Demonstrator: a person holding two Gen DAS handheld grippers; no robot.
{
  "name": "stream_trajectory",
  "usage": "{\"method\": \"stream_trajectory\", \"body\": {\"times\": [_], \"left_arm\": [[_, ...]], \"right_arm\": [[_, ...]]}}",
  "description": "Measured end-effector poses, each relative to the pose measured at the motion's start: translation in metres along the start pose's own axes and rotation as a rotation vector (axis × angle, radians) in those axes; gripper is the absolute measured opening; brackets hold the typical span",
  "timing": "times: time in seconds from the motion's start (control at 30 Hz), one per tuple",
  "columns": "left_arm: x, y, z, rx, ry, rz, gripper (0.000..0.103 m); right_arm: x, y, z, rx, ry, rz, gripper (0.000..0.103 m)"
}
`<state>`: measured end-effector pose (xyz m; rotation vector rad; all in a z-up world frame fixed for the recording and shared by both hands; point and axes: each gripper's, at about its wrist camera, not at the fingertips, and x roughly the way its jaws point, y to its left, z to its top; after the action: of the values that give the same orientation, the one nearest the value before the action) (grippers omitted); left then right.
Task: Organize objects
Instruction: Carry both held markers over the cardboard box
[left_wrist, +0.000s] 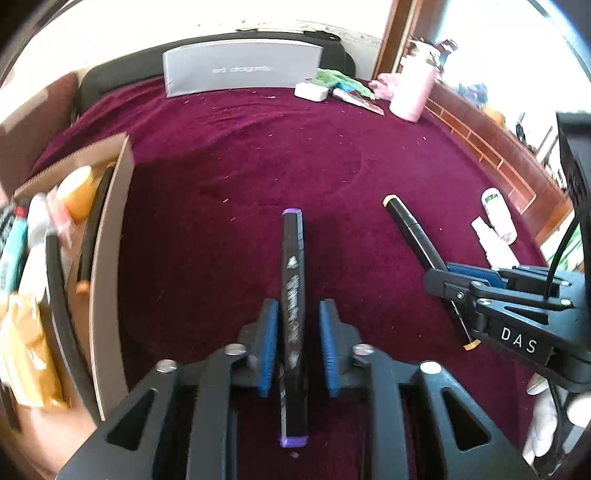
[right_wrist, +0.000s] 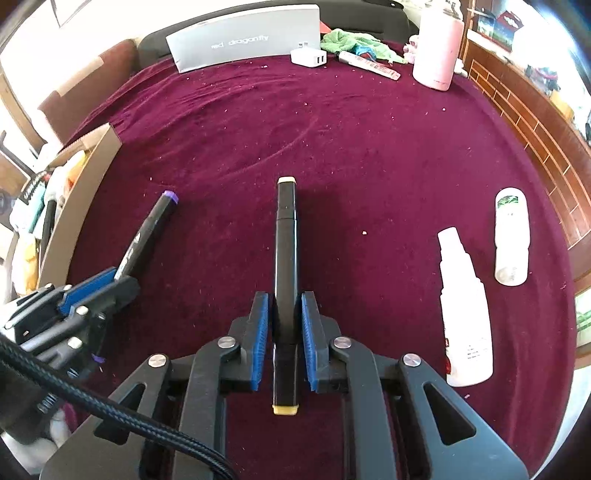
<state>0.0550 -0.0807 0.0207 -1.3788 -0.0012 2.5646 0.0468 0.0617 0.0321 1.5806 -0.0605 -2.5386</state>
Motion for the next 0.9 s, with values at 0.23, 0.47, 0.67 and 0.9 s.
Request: {"method": "stream_trajectory", "body": {"times": [0.23, 0.47, 0.67, 0.9], "left_arm": [[0.009, -0.026, 0.0, 0.108, -0.03, 0.059, 0.034], [-0.013, -0.003, -0.008, 0.02, -0.062, 0.027, 0.011], [-0.042, -0.002, -0.014, 0.03, -0.128, 0.045, 0.011], [-0.069, 0.002, -0.019, 0.027, -0.187, 0.053, 0.011]], "right_arm": [[0.008, 0.01, 0.007, -0.031, -0.053, -0.043, 0.015], [0.004, 0.011, 0.004, -0.037, -0.065, -0.006, 0.012], [-0.013, 0.013, -0.003, -0.016, -0.099, 0.046, 0.012], [-0.04, 0.026, -0.009, -0.024, -0.155, 0.097, 0.013]]}}
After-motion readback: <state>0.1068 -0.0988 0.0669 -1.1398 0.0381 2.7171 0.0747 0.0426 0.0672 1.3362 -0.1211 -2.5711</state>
